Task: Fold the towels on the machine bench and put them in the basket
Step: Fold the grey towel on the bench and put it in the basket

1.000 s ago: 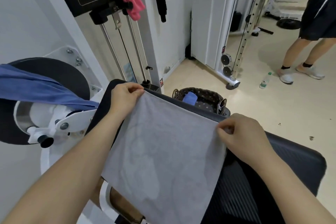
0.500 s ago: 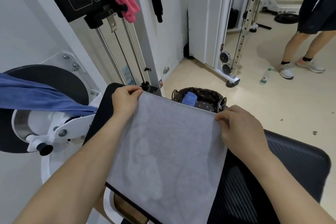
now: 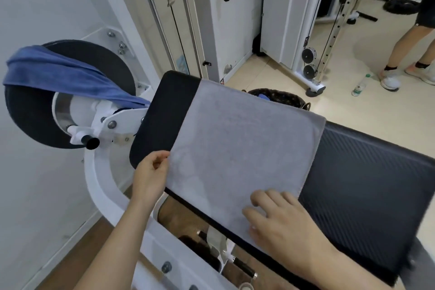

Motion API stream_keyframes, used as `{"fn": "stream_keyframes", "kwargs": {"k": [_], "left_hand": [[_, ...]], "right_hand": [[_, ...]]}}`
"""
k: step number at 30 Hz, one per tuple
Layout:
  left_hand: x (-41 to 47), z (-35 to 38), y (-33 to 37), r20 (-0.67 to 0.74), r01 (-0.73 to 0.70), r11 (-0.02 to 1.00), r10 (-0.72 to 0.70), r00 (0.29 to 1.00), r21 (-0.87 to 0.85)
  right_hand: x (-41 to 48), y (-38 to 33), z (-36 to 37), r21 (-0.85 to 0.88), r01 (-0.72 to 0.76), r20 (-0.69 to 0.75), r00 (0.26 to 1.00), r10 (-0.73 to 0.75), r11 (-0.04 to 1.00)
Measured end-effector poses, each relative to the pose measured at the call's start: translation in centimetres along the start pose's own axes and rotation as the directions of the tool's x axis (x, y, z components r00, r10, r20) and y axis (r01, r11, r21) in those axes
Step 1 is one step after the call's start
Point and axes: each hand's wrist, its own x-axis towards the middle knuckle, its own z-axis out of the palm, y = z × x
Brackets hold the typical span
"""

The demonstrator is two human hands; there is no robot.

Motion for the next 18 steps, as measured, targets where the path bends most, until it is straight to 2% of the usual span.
{"fn": "stream_keyframes", "kwargs": {"k": [3,6,11,14,18], "left_hand": [[-1.0,0.3,-4.5,0.017,0.075,0.995,-0.076,0.997,0.060],[-1.0,0.5,-6.0,-0.014,0.140,0.989,-0.140,0.990,0.051],[-0.4,0.6,-5.4,-0.029,0.179,0.984,-0.179,0.983,0.004],[0.2,0.1,-5.1,-0.006,0.232,0.966,-0.234,0.972,-0.111],[0.3,-0.7,-4.4,0.076,0.309,0.884,-0.302,0.950,-0.351]], "right_hand": [[-1.8,-1.8,1.8,0.029,0.002,0.114,0.993,-0.005,1.000],[-2.9,-2.7,3.3,-0.022,-0.025,0.162,0.986,0.029,0.999],[-3.4,-3.0,4.1,-0.078,-0.085,0.059,0.994,0.090,0.993],[-3.3,-3.3,4.1,-0.080,-0.120,-0.002,0.993,0.121,0.990],[-3.3,-3.4,4.6,-0.065,-0.117,-0.001,0.993,0.117,0.991]]}}
